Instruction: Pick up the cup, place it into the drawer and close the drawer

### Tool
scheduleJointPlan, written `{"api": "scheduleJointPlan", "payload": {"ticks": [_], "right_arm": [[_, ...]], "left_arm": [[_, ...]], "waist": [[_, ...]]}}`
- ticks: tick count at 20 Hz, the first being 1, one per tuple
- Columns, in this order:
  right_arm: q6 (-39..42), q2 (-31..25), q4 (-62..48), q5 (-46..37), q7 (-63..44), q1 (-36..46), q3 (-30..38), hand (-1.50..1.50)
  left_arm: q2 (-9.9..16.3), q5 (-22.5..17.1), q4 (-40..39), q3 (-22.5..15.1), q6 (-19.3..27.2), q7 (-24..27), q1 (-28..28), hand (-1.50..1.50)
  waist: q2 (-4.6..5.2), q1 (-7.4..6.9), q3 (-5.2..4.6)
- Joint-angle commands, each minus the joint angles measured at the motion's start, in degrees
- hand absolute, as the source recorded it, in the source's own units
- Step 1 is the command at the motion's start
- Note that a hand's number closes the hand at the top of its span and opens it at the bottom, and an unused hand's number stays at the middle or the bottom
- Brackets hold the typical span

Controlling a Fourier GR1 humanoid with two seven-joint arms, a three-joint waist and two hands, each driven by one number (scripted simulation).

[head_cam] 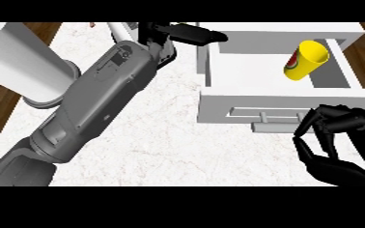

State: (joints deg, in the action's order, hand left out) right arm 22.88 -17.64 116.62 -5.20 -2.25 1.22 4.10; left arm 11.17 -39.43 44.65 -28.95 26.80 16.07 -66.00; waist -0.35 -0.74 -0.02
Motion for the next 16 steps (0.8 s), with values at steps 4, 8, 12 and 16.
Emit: {"api": "scheduleJointPlan", "payload": {"ticks": [4,8,12,16], "right_arm": [[-6.9,3.6,-5.1,-15.1,2.2,1.8,-6.5,1.5],[-7.8,1.1,-14.0,-22.4,6.5,6.9,-8.6,1.5],[-11.1,-0.2,-19.4,-33.6,7.6,8.1,-14.6,1.5],[-16.3,1.1,-30.4,-41.8,9.4,12.6,-18.0,1.5]], "left_arm": [[7.6,0.5,12.4,2.8,-1.2,-1.8,10.5,-1.5],[9.3,0.5,17.9,2.9,-2.5,-3.3,15.4,-1.5],[13.1,-0.7,22.9,4.4,-4.1,-4.2,19.6,-1.5],[17.0,-1.7,28.2,5.9,-6.8,-3.9,26.2,-1.5]], "waist": [[0.07,-0.62,0.0],[0.2,-1.08,0.02],[0.08,-1.79,0.01],[0.3,-2.64,0.02]]}}
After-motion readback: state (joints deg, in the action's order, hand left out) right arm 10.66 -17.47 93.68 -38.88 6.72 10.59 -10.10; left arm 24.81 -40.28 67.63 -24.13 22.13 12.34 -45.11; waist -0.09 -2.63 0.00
